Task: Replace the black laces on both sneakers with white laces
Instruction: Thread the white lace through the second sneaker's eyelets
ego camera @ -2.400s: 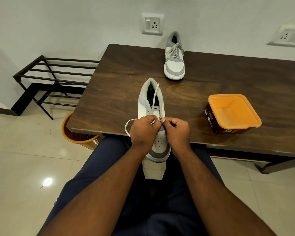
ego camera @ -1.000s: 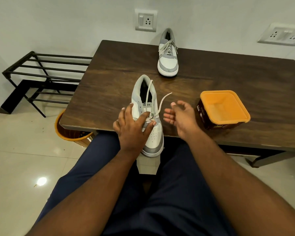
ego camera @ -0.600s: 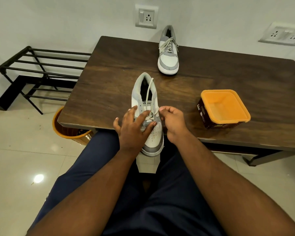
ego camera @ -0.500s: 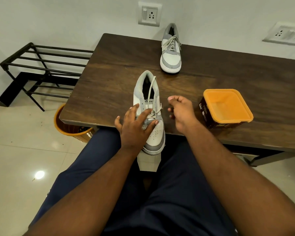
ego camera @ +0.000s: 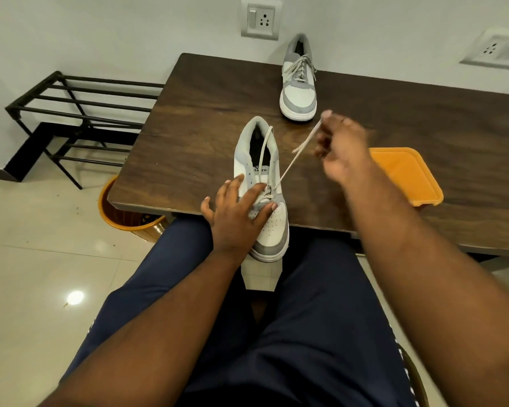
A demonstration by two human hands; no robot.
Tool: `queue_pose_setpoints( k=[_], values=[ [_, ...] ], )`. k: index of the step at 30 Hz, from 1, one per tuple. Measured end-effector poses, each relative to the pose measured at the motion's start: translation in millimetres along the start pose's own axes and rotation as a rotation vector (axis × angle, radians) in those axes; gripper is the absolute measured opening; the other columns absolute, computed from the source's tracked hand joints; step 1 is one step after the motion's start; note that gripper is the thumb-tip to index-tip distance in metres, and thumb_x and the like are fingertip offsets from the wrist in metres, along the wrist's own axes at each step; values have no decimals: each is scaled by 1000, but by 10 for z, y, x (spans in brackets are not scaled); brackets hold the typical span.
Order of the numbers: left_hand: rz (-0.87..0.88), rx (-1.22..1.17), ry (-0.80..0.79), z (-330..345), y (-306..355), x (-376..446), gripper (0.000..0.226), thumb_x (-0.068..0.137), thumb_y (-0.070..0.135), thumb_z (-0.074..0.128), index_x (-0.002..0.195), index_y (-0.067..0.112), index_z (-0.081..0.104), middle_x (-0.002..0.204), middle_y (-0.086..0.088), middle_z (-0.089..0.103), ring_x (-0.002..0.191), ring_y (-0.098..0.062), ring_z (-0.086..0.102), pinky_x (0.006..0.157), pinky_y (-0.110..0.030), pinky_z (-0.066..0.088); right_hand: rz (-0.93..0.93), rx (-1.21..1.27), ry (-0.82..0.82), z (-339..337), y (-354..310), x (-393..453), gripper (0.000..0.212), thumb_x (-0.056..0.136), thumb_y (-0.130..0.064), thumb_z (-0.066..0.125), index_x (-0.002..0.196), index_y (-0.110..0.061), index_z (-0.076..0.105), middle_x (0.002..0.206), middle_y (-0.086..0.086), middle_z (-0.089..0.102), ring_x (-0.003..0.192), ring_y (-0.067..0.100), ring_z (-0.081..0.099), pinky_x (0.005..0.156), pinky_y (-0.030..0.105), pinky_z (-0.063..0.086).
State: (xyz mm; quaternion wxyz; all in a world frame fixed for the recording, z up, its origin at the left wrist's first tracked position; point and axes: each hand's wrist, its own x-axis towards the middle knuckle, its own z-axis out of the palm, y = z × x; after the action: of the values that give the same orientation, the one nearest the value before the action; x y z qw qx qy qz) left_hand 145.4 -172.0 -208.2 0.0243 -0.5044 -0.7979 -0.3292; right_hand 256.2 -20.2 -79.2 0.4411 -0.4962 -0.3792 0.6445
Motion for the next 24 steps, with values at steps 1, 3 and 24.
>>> queue_pose_setpoints(
  k=[1,3,24],
  values=[
    [-3,-1,-4,-6,3,-6,46,83,68,50,119,42,61,144,0,49,137,-25,38,104,-62,20,-14,117,26,-9,-196,78,19,92,-14,64,76,-19,56,51,-5,51,47,8,43,49,20,31],
    [-3,-8,-9,-11,11,-10,46,83,68,50,119,42,61,144,0,49,138,-26,36,104,-62,20,-42,196,41,-13,-471,178,18,91,-13,65,76,-19,56,53,-4,53,48,8,46,51,20,36],
    [3,24,13,48,-23,34,51,80,72,51,115,37,64,139,0,55,137,-33,37,101,-56,25,-92,-435,-35,-60,472,-79,20,90,-13,66,71,-17,62,67,1,58,54,7,48,46,19,39]
  ],
)
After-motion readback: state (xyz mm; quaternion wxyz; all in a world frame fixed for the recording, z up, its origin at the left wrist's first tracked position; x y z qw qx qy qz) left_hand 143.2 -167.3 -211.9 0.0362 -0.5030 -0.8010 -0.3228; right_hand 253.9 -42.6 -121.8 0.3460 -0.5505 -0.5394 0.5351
